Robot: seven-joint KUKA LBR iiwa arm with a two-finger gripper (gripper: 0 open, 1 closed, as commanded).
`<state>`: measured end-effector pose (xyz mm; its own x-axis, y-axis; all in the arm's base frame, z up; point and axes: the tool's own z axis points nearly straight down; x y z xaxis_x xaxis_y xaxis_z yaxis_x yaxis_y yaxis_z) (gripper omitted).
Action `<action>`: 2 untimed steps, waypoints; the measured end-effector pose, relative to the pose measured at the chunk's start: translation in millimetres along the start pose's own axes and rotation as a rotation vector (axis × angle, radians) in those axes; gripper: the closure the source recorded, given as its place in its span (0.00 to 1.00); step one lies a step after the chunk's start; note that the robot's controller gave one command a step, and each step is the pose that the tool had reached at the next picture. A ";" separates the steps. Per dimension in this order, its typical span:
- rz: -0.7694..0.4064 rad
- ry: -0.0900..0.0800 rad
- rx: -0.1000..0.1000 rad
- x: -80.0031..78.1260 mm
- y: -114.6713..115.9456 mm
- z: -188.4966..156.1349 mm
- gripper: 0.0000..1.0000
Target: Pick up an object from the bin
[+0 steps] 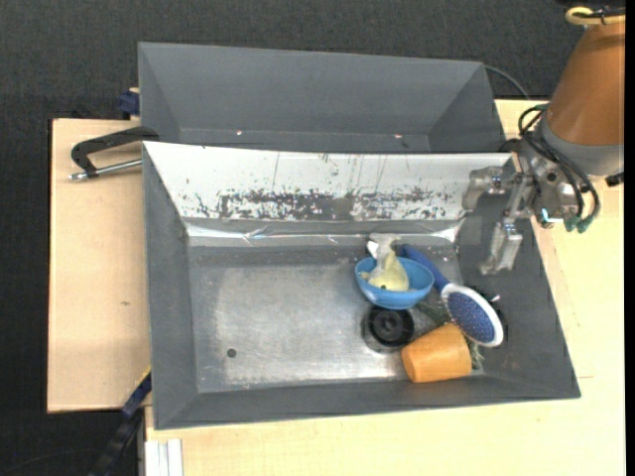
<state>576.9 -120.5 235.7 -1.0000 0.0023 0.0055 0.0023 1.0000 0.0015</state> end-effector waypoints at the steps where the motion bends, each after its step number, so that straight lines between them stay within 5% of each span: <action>1: -0.190 -0.001 -0.001 9.6 42.7 153.5 0.00; 2: -0.190 -0.008 0.001 7.7 41.9 149.4 1.00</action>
Offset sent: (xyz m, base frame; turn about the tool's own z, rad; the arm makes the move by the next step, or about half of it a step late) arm -0.0095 0.0408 -0.1505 -0.1890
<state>568.5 -78.3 86.4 -0.9824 -0.1868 -0.0026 -0.1868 0.9824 0.0008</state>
